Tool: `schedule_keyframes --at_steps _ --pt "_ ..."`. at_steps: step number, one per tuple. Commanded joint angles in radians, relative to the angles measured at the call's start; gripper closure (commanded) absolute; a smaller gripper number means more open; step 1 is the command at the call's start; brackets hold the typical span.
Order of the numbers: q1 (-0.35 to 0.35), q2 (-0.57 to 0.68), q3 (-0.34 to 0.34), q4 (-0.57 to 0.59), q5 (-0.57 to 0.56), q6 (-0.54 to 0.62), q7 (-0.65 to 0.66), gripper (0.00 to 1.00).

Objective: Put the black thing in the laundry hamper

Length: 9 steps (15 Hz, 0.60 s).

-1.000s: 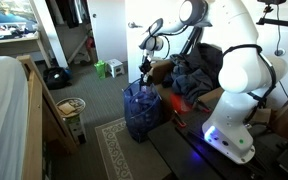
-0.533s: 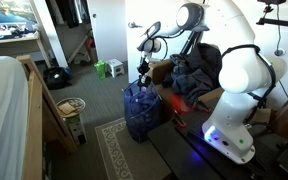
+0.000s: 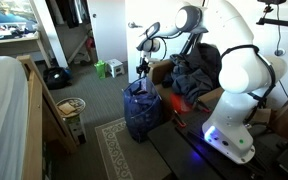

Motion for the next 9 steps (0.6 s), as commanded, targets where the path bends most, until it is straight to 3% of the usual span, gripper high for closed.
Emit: schedule_keyframes --at_steps 1,3,9 --pt "-0.005 -0.003 0.002 0.042 -0.01 -0.074 -0.003 0.15" --pt "-0.021 -0.035 0.012 0.033 0.0 -0.126 -0.026 0.01" --pt "-0.095 -0.157 0.031 -0.039 0.04 -0.288 -0.185 0.0"
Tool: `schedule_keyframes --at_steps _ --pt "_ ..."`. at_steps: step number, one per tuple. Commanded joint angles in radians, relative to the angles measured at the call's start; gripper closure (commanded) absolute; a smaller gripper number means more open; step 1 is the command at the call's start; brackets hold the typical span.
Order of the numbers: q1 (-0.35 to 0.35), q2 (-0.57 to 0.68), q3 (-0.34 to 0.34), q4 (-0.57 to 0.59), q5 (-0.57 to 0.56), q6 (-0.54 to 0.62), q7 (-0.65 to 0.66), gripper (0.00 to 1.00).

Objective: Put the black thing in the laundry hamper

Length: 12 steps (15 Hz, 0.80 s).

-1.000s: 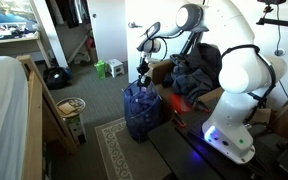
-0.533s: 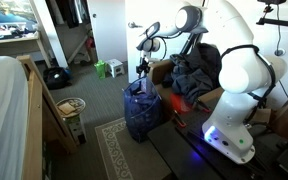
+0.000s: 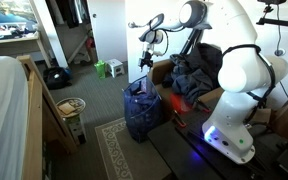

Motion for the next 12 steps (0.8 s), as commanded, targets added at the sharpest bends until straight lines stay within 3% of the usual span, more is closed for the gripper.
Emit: schedule_keyframes --at_steps 1,7,8,12 --pt "-0.047 -0.106 0.007 -0.087 0.021 -0.076 -0.083 0.0" --pt "-0.066 -0.239 -0.02 -0.234 0.009 -0.053 -0.135 0.0" --pt "-0.057 -0.15 -0.024 -0.124 0.014 -0.08 -0.121 0.0" --pt "-0.055 -0.199 -0.031 -0.18 0.015 -0.078 -0.123 0.0"
